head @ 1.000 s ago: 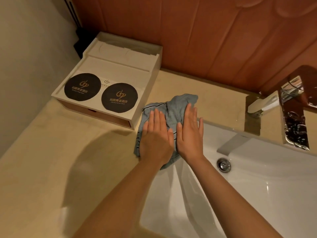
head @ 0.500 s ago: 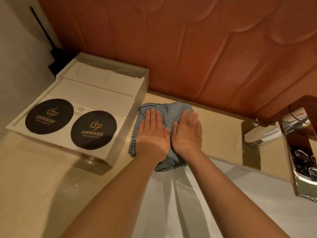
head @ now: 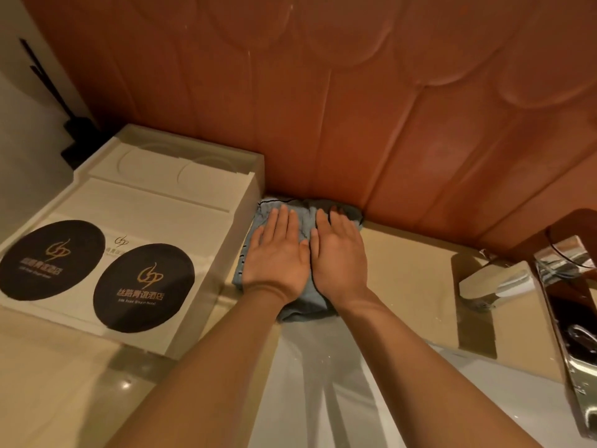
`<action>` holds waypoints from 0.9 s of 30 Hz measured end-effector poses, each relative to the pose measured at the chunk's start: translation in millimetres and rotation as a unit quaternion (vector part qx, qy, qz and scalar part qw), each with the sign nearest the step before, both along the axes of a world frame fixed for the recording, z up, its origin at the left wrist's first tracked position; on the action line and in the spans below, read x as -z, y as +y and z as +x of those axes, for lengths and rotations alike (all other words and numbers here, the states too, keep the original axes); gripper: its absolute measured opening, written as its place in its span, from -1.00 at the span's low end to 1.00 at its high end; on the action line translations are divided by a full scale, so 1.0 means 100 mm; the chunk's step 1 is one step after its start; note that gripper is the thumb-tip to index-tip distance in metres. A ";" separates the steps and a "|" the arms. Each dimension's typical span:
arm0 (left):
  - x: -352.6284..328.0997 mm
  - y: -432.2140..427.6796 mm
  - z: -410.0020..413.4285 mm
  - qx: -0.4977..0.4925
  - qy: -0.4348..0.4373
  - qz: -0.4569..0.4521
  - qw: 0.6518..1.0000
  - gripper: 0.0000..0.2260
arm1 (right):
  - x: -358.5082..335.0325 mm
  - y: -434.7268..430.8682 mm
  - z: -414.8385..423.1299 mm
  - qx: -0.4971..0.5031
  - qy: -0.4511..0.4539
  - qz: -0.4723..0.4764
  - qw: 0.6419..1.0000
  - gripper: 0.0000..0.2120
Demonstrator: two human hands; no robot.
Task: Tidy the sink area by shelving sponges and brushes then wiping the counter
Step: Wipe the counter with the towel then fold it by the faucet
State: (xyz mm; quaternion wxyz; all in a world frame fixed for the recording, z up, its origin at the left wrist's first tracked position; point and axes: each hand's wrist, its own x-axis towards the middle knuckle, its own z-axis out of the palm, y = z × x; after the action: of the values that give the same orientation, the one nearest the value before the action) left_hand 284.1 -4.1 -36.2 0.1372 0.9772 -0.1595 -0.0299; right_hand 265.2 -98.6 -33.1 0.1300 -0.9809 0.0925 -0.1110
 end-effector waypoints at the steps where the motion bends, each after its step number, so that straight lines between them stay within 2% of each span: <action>1: 0.00 0.00 0.03 0.003 -0.003 -0.006 1.000 -0.52 | 0.01 0.00 0.01 -0.008 0.012 0.011 1.000 -0.43; 4: -0.03 0.02 0.10 0.014 -0.007 -0.024 1.000 -0.54 | 0.01 -0.01 0.01 -0.019 0.022 0.020 0.999 -0.28; 8: -0.04 0.03 0.14 0.015 0.025 -0.043 0.999 -0.56 | 0.01 -0.01 0.01 -0.023 0.036 0.016 0.999 -0.22; 10: -0.05 0.02 0.13 0.014 0.047 -0.045 0.998 -0.56 | 0.01 -0.01 -0.02 -0.020 0.051 0.025 0.998 -0.25; 12: -0.08 -0.01 0.10 0.000 0.072 -0.053 0.996 -0.55 | -0.02 -0.04 -0.07 -0.016 0.085 0.032 0.996 -0.42; 14: -0.10 -0.11 0.01 -0.013 0.090 -0.053 0.994 -0.54 | -0.03 -0.13 -0.15 -0.002 0.115 0.027 0.993 -0.48; 21: -0.12 -0.57 -0.37 0.014 0.120 -0.045 0.992 -0.49 | -0.06 -0.59 -0.55 0.037 0.131 0.009 0.991 -0.48; 27: -0.20 -0.91 -0.68 0.078 0.216 -0.130 0.965 -0.50 | -0.04 -0.94 -0.98 0.078 0.156 -0.017 0.984 -0.43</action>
State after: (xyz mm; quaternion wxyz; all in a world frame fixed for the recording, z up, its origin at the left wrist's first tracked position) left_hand 215.9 -95.1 -16.5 0.2914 0.9058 -0.2046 -0.2295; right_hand 167.0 -192.8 -29.3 0.0884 -0.9780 0.1863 0.0323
